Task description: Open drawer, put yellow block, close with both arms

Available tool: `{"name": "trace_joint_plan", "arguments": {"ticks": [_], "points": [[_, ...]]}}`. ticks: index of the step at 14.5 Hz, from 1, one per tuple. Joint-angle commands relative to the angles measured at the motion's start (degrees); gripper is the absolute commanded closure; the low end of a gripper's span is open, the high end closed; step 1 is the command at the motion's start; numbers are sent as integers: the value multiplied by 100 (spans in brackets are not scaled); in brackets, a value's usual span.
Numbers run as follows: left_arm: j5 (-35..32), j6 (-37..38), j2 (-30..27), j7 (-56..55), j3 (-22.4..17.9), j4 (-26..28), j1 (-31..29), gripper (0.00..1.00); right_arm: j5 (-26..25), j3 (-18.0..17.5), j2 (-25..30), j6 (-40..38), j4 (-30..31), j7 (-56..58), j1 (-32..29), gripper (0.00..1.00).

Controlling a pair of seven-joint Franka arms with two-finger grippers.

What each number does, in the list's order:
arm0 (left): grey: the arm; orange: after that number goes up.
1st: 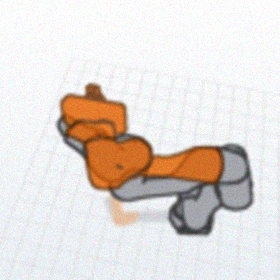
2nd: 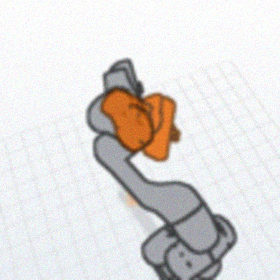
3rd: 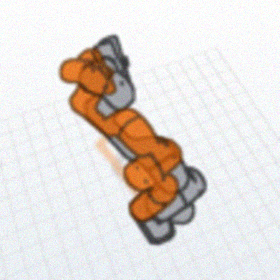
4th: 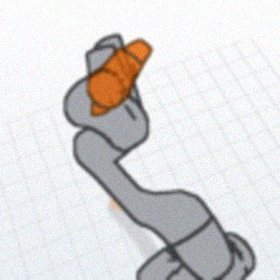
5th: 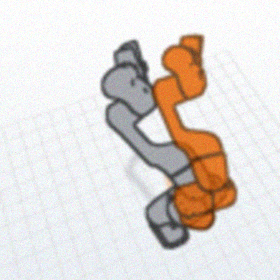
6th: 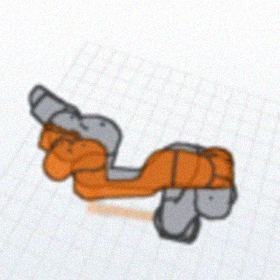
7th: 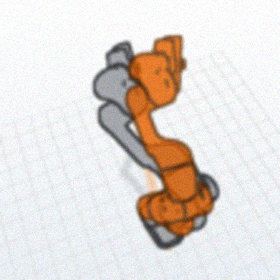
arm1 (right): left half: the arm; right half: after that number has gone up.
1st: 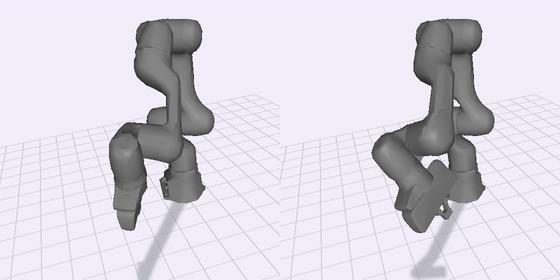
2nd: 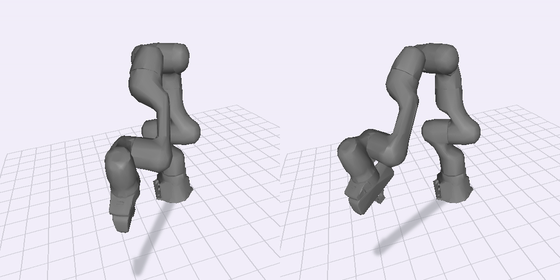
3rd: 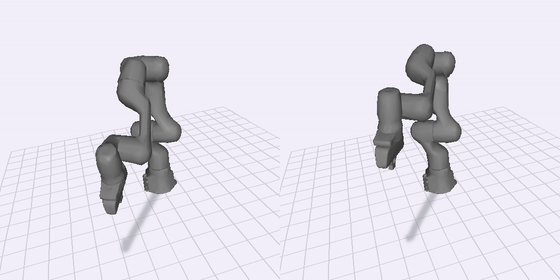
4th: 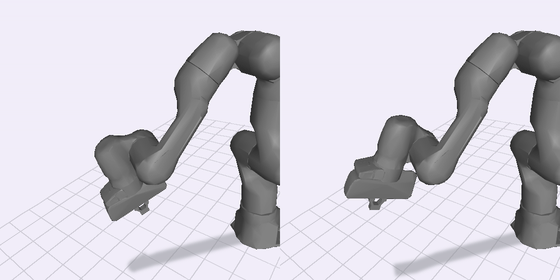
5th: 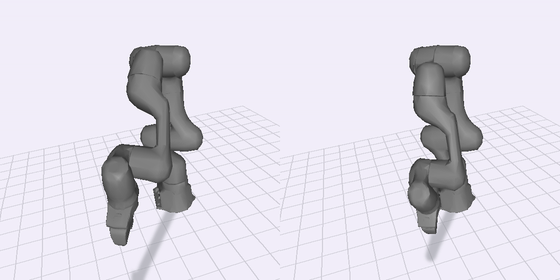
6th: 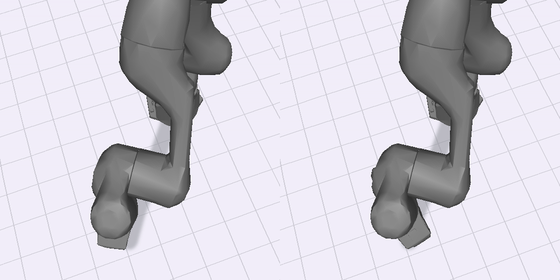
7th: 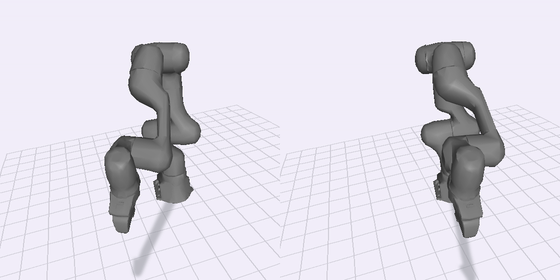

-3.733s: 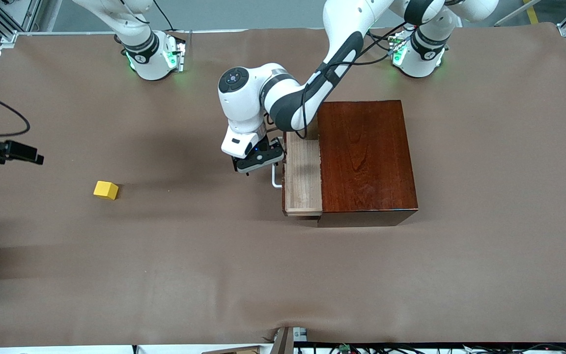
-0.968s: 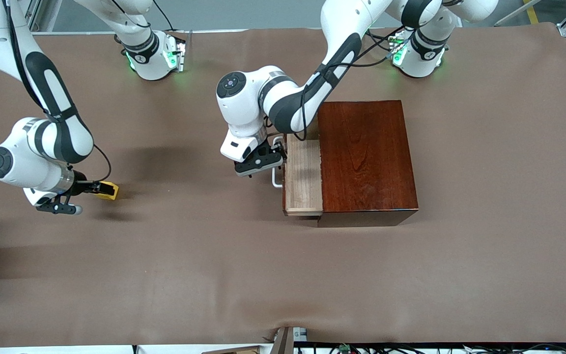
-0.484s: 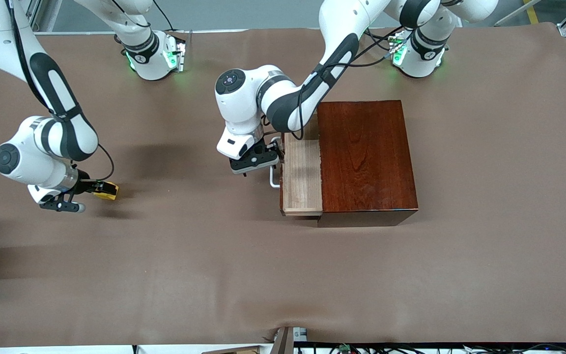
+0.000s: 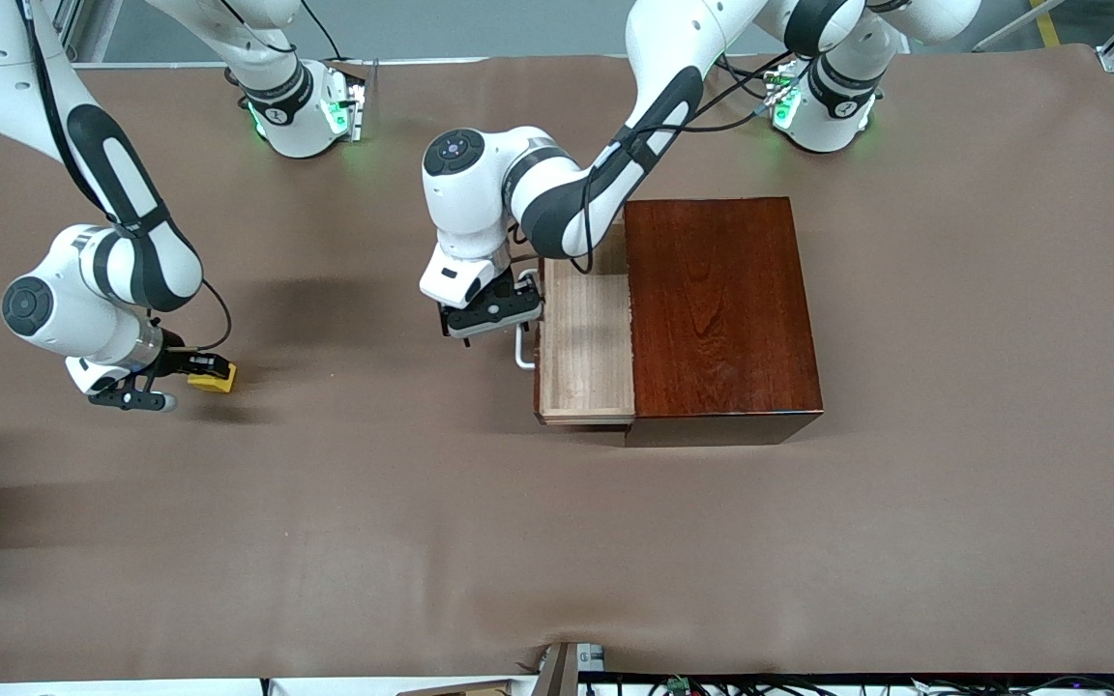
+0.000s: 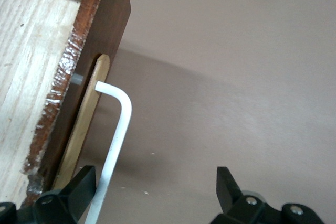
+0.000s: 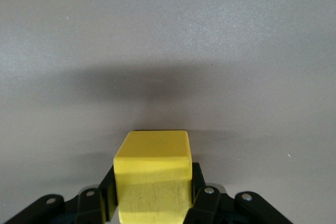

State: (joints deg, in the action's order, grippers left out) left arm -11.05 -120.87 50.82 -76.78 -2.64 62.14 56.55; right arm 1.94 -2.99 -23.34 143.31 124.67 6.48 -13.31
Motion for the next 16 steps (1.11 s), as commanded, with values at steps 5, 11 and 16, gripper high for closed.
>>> {"name": "trace_joint_plan", "arguments": {"ticks": [5, 11, 16], "points": [[6, 334, -106, -119, 140, -159, 49, 0, -18, -114, 180, -311, 5, 319, -365, 88], [373, 1995, -1106, 618, 255, -150, -30, 0, 43, -140, 602, -1708, -750, 213, -321, 88], [446, 3656, -2504, 2218, 185, 43, -793, 0, 158, -158, 927, -2192, -892, 57, -155, 88]]}}
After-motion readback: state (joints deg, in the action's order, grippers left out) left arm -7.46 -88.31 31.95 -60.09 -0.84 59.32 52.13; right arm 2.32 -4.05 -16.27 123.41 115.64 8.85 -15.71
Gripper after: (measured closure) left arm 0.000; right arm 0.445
